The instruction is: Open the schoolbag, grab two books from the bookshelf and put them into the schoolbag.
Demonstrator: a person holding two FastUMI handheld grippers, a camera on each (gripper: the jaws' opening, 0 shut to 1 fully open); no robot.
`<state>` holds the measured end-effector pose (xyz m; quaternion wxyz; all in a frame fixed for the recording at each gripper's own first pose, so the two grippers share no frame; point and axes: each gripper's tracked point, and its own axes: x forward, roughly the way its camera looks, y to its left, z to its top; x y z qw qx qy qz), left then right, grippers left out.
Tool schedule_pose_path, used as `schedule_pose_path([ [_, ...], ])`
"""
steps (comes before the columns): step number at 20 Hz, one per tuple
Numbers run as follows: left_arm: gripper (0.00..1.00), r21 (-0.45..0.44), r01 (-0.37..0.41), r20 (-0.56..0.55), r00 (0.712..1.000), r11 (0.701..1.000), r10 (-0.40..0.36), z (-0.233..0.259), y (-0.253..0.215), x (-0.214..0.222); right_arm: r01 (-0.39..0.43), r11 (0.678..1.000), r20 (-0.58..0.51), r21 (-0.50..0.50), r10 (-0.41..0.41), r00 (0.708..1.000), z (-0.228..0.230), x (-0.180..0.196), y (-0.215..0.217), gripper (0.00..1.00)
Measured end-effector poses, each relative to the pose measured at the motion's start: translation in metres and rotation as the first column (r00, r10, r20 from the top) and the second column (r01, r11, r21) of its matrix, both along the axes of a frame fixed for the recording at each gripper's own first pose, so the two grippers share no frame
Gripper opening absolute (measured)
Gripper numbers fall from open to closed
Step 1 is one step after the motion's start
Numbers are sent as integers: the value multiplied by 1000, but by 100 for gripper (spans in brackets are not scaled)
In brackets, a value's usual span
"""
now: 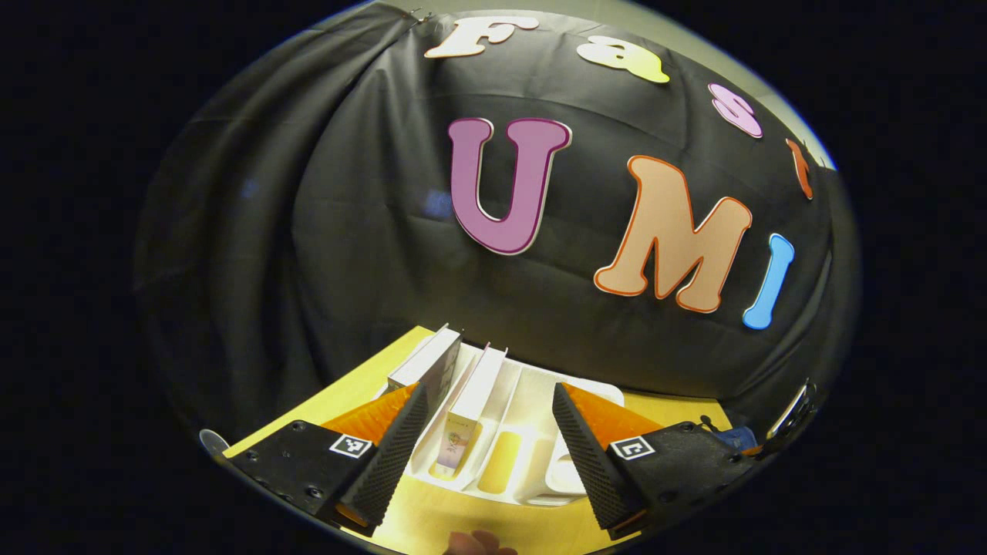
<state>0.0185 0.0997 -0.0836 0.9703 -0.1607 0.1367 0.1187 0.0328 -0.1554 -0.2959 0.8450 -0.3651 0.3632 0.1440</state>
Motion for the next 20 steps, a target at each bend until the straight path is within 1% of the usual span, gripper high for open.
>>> schedule_pose_path([
  [2, 96, -60, -2, -29, 1000, 998, 0, -12, 0, 2, 54, 995, 13, 81, -55, 998, 11, 2, -9, 0],
  [4, 95, -134, -10, -55, 998, 991, 3, -23, -1, 5, 101, 983, 13, 153, -105, 994, 18, 4, -15, 0],
  [5, 96, -170, -16, -66, 998, 985, 5, -27, 0, 6, 122, 976, 8, 182, -125, 992, 22, 2, -19, 4],
  [6, 96, -201, -23, -77, 997, 979, 7, -32, 0, 7, 140, 967, 16, 214, -147, 989, 26, 5, -21, 4],
  [7, 96, -221, -29, -87, 996, 975, 9, -36, 2, 8, 160, 957, 22, 243, -170, 985, 30, 6, -24, 0],
  [9, 96, -246, -32, -118, 993, 969, 3, -45, 3, 12, 203, 926, 21, 319, -221, 975, 34, 7, -29, 3],
  [10, 96, -255, -32, -132, 991, 966, -2, -48, 4, 13, 230, 901, 10, 367, -251, 968, 35, 7, -31, 0],
  [11, 96, -260, -33, -135, 991, 965, -3, -49, 6, 15, 258, 875, 0, 409, -283, 959, 37, 7, -34, 4],
  [14, 96, -249, -30, -143, 990, 968, -6, -48, 11, 24, 332, 776, -28, 535, -377, 926, 43, 10, -43, 4],
  [15, 96, -241, -23, -142, 990, 970, -12, -45, 12, 29, 349, 753, -36, 558, -398, 916, 45, 8, -48, 4],
  [16, 96, -228, -11, -147, 989, 974, -24, -46, 12, 34, 357, 739, -35, 571, -413, 910, 47, 9, -51, 3],
  [17, 96, -203, -3, -157, 987, 979, -29, -45, 14, 38, 364, 727, -40, 582, -421, 906, 45, 11, -53, 7],
  [18, 96, -165, 5, -169, 985, 986, -33, -46, 19, 42, 367, 720, -42, 589, -426, 904, 44, 11, -53, 4],
  [19, 96, -120, 19, -185, 982, 993, -41, -47, 22, 46, 370, 714, -45, 594, -429, 902, 43, 10, -52, 7],
  [20, 96, -67, 36, -197, 979, 997, -49, -45, 26, 50, 371, 712, -47, 596, -430, 902, 43, 10, -51, 7],
])
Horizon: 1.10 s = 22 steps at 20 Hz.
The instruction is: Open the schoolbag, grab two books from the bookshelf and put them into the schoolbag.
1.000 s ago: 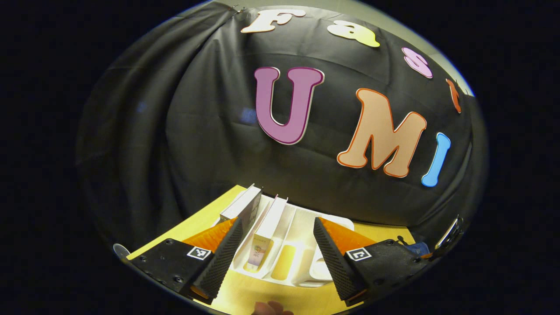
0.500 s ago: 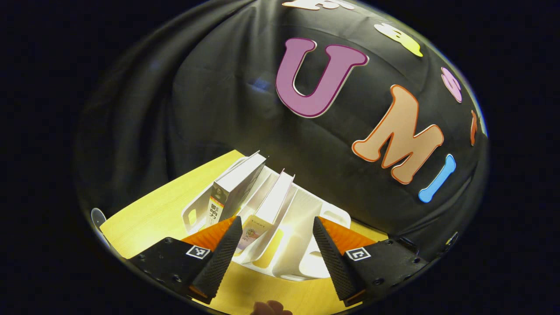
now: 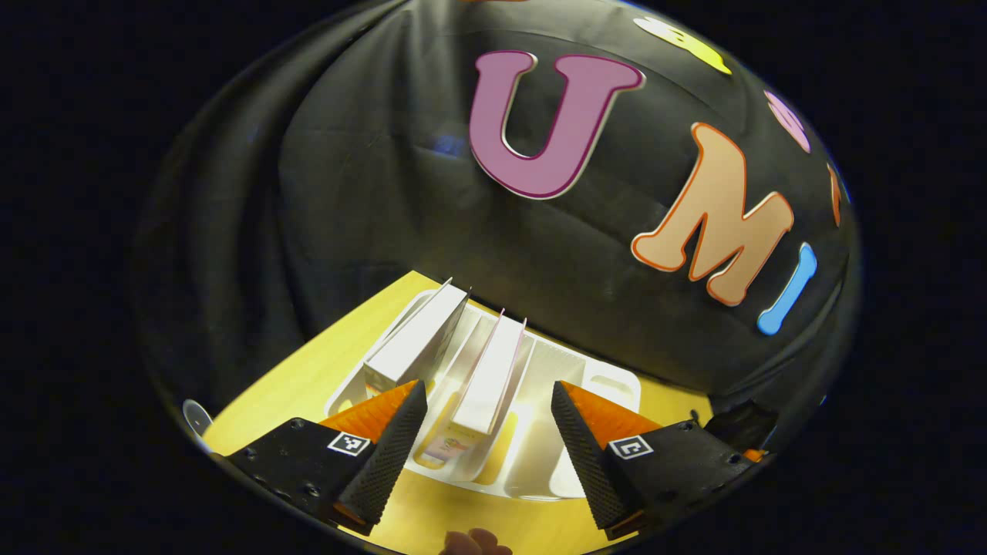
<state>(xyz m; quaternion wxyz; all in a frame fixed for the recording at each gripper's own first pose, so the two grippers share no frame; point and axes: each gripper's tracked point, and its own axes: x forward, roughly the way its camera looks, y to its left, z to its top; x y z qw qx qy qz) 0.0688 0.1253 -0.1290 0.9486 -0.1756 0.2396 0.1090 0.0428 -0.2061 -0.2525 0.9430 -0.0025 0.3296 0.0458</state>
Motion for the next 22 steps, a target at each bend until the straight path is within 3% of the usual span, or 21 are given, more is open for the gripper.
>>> schedule_pose_path([
  [2, 96, 98, 44, -13, 999, 994, -43, 6, 4, 4, -4, 1000, -1, -2, 4, 1000, 2, 1, 0, 4],
  [4, 95, 162, 97, -24, 995, 982, -94, 10, 4, 18, -5, 1000, -2, 1, 5, 1000, 5, -1, 0, 7],
  [9, 95, 233, 222, -139, 971, 947, -193, -6, -3, 49, -4, 1000, -4, 14, 4, 1000, 5, -1, -2, 3],
  [10, 95, 245, 238, -167, 965, 940, -201, -13, -2, 53, -6, 1000, -5, 13, 6, 1000, 5, -1, -3, 7],
  [14, 95, 216, 304, -282, 929, 928, -239, -40, -6, 64, -8, 1000, -8, 16, 8, 1000, 5, -4, -5, 4],
  [16, 96, 203, 312, -349, 909, 928, -229, -53, -2, 63, -8, 1000, -8, 16, 8, 1000, 5, -1, -6, 7],
  [20, 94, 159, 343, -444, 863, 926, -243, -67, -6, 59, -5, 1000, -17, 29, 6, 1000, 4, -1, -6, 4],
  [21, 93, 149, 349, -463, 851, 925, -247, -70, -7, 60, -5, 1000, -18, 31, 5, 1000, 2, -1, -6, 4],
  [22, 85, 144, 354, -485, 839, 924, -246, -77, -8, 59, -4, 1000, -18, 31, 5, 1000, 3, -1, -6, 7],
])
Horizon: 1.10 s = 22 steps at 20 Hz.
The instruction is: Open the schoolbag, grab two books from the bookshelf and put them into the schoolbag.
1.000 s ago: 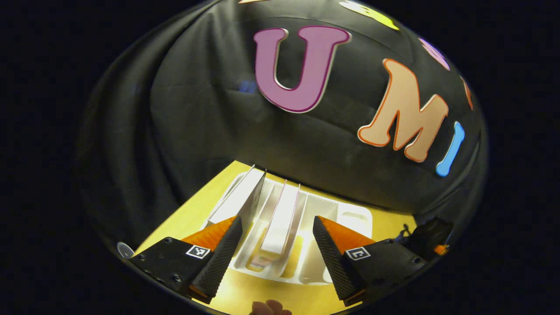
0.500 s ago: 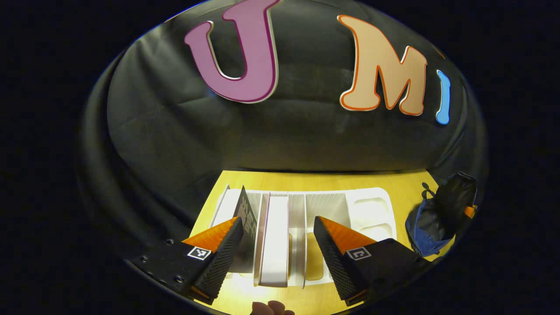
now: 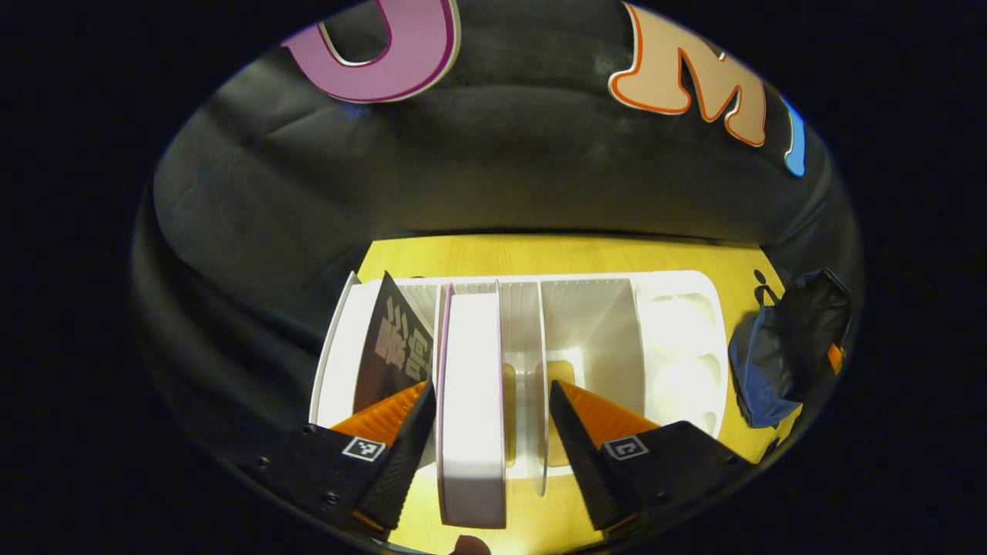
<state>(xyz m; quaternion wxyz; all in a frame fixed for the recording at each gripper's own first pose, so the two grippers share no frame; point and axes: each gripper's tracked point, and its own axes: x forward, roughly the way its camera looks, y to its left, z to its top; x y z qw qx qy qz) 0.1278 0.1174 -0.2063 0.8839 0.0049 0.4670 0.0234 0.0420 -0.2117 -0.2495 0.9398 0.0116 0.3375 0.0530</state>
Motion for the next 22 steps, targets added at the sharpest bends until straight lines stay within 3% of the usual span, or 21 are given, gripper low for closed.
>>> schedule_pose_path([
  [1, 80, 1, 6, -18, 1000, 1000, -6, -6, -1, -1, -1, 1000, -2, 0, 1, 1000, 0, -1, -1, 7],
  [4, 41, 13, 15, -59, 998, 1000, -15, -14, 4, -2, -7, 1000, -11, 1, 7, 1000, -3, 0, -1, 4],
  [5, 39, 3, 36, -65, 997, 999, -36, -13, 1, -1, -7, 1000, -12, 2, 7, 1000, -3, 0, -1, 7],
  [7, 37, 10, 49, -81, 996, 999, -48, -10, 1, -3, -8, 1000, -16, 5, 8, 1000, -3, 0, 0, 4],
  [14, 36, 2, 53, -44, 998, 999, -53, 7, 7, 1, -8, 1000, -20, 13, 8, 1000, -1, 1, 2, 7],
  [15, 36, -10, 51, -34, 998, 999, -51, 13, 7, 1, -6, 1000, -19, 14, 6, 1000, 0, 1, 1, 4],
  [19, 34, -153, 11, 8, 1000, 988, -10, 43, -2, 2, -7, 1000, -22, 15, 8, 1000, 1, 0, 1, 7],
  [22, 34, -156, 0, 38, 999, 988, 7, 65, 9, 0, -14, 1000, -23, 7, 14, 1000, 1, 0, 0, 4],
])
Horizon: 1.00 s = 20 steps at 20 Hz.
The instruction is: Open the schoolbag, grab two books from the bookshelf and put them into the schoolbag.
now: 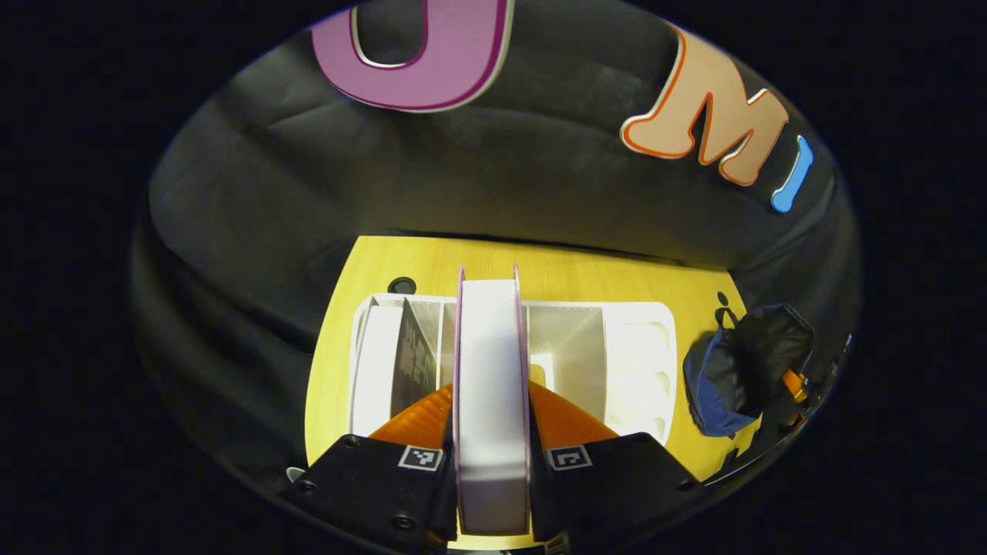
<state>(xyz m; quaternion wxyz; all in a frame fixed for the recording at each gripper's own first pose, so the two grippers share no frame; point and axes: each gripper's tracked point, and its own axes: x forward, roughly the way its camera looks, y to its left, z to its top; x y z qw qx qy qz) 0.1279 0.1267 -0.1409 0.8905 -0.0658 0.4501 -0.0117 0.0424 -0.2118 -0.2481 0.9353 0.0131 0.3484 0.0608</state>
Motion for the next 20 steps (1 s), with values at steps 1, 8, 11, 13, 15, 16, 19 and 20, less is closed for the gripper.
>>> schedule_pose_path([
  [1, 34, -1, -1, 13, 1000, 1000, 1, 10, 3, 0, 0, 1000, -1, -1, 0, 1000, 1, 0, 0, 7],
  [8, 33, -99, -25, 123, 992, 995, 38, 86, 9, -7, -4, 1000, -6, 1, 4, 1000, 1, -1, 0, 7],
  [11, 34, -193, -24, 158, 986, 981, 55, 115, -4, -14, -8, 1000, -11, 1, 8, 1000, 1, -1, 1, 4],
  [13, 34, -258, -16, 175, 983, 966, 63, 128, -15, -16, -13, 1000, -11, -3, 13, 1000, 1, -1, 1, 4],
  [15, 34, -317, -12, 176, 982, 948, 72, 131, -29, -18, -16, 1000, -12, -1, 16, 1000, 1, -2, 2, 4],
  [16, 34, -353, -14, 164, 983, 935, 77, 130, -38, -19, -18, 1000, -13, 0, 18, 1000, 1, -2, 2, 4],
  [19, 34, -487, -31, 135, 985, 873, 110, 127, -63, -18, -24, 1000, -14, -3, 24, 1000, 1, -2, 3, 4],
  [20, 34, -523, -38, 128, 984, 852, 123, 124, -69, -15, -27, 1000, -14, -4, 27, 1000, 1, -3, 3, 4],
])
